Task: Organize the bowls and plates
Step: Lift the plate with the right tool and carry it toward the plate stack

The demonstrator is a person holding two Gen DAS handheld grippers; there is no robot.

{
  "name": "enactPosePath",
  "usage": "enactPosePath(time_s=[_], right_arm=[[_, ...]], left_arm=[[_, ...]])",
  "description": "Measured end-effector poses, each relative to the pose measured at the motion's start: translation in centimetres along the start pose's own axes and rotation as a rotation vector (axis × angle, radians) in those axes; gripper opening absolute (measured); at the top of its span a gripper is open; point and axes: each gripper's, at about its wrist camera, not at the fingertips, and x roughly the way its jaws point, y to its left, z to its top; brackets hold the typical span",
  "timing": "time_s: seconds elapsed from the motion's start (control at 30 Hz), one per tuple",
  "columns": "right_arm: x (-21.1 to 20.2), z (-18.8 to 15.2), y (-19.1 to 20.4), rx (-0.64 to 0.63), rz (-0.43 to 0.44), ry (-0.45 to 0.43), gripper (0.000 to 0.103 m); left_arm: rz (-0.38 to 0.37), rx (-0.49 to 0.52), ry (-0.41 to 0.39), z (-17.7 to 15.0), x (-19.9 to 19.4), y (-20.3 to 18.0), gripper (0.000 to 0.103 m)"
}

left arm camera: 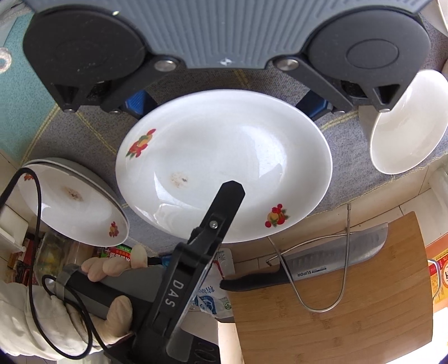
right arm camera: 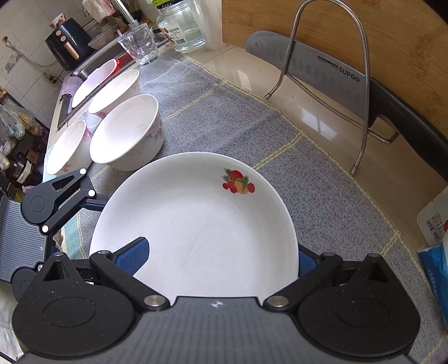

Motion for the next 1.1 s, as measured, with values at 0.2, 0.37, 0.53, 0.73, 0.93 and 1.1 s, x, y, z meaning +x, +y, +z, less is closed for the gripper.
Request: enactPosePath(time_s=[0.2,0.37,0.53,0.73,0.93,1.1], right_arm=[[-1.7,-1.3,0.9,0.016,-0.022,-0.030,0.103],[-3.5,-3.1,1.6,0.044,-0.050,-0.061,0.103],[-5.3,-5.3,2.0,0.082,-0.080,-0.092,0.103],[-7.3,-8.2,2.1,0.131,-0.120,-0.125,0.103],[-9.0,-11.5,1.7,0.195,-0.159,-0.147,0.103],[-10.2,-13.8,1.3,0.237,-0.183,-0.170,0.103]], left_arm=[[-0.022,0.027,-0.002,0.7,-1.2,-0.9,0.102],[-0.045,0.074,-0.009,1.2,-1.8,-2.0,0.102],[-0.080,0.116,-0.015,2.0,-2.4,-3.2,0.102],[-0.132,0.167,-0.020,2.8,-2.6,-5.1,0.102],[-0.184,0.215,-0.027,3.5,-2.5,-7.1,0.102],[-0.219,0.253,-0.024,4.0,-1.7,-8.1,0.102]])
